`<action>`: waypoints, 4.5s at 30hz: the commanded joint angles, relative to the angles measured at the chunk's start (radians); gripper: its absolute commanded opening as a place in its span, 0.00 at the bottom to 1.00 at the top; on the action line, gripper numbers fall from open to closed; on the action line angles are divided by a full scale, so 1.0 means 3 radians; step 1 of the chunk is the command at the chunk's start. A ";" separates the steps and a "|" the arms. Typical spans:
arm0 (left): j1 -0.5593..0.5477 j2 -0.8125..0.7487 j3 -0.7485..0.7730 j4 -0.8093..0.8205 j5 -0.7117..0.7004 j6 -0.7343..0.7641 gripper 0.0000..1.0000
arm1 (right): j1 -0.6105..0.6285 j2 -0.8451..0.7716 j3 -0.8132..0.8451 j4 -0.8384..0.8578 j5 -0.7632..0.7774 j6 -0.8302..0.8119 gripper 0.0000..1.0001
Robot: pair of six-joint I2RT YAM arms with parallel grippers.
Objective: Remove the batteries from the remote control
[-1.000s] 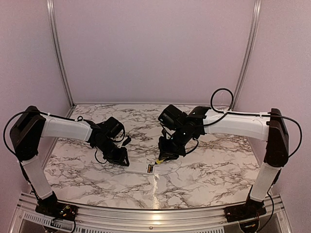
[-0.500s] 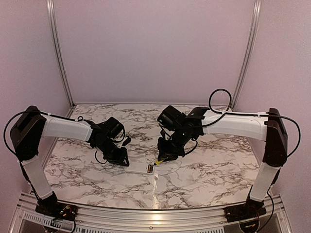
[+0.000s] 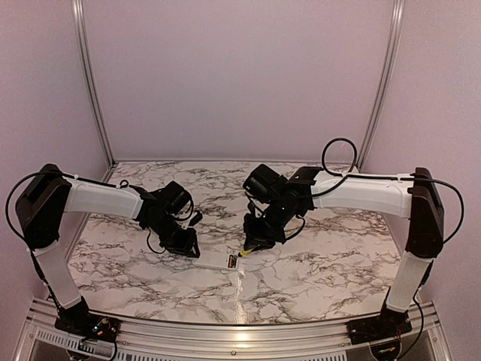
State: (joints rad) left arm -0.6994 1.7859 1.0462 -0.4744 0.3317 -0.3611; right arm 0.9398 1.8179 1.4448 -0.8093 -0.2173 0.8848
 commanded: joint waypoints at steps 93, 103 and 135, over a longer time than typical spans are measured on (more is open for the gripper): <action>-0.0014 -0.0054 -0.0097 0.0039 -0.0019 -0.0071 0.22 | 0.0057 0.0059 -0.0315 0.0281 -0.0121 -0.0619 0.00; -0.0015 -0.0034 -0.0092 0.0037 -0.0007 -0.0045 0.22 | 0.0055 0.0066 -0.0189 0.0279 -0.0267 -0.0691 0.00; -0.0016 -0.0127 -0.0232 0.0136 0.0024 -0.0039 0.22 | 0.0191 0.0113 0.0014 0.0126 -0.0371 -0.0670 0.00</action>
State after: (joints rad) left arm -0.6987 1.7657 1.0046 -0.4370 0.3328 -0.3916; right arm 0.9783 1.8385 1.3834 -0.7940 -0.3195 0.6842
